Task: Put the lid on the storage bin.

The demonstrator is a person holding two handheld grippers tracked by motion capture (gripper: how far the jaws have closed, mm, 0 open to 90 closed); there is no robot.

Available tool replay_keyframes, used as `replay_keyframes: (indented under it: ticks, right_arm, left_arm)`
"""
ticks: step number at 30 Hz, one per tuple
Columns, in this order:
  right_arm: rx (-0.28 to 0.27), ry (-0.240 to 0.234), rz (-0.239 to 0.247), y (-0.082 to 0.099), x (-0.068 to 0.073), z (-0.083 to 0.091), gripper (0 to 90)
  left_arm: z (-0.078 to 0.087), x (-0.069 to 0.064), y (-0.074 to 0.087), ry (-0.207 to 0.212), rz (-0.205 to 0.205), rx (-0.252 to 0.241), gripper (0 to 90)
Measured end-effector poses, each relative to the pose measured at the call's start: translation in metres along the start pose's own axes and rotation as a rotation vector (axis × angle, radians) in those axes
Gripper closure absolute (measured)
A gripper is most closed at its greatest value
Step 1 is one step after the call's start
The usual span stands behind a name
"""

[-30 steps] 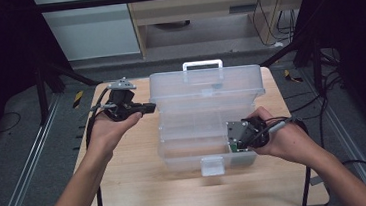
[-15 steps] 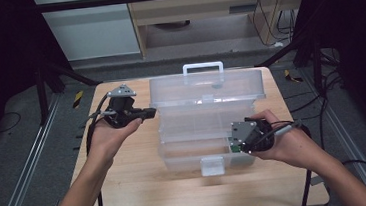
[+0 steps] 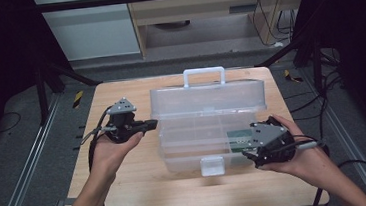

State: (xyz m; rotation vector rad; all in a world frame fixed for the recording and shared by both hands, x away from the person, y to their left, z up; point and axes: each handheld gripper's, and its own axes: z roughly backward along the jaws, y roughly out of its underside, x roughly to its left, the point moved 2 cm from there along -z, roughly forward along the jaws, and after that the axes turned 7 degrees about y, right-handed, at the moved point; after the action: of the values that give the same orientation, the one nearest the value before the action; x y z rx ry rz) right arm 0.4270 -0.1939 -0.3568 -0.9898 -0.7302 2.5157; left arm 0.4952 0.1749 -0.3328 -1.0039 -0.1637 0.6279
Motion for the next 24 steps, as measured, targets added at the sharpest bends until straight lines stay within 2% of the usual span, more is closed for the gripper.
replay_keyframes:
  ticks: [12, 24]
  right_arm:
    - [0.014, 0.056, -0.103, 0.028, -0.004, 0.017, 16.5]
    - [0.053, 0.105, -0.216, 0.057, -0.014, 0.014, 14.5]
  left_arm:
    - [-0.005, -0.002, 0.017, 0.016, 0.005, 0.003, 90.0]
    - [-0.006, -0.002, 0.03, 0.013, 0.001, -0.023, 90.0]
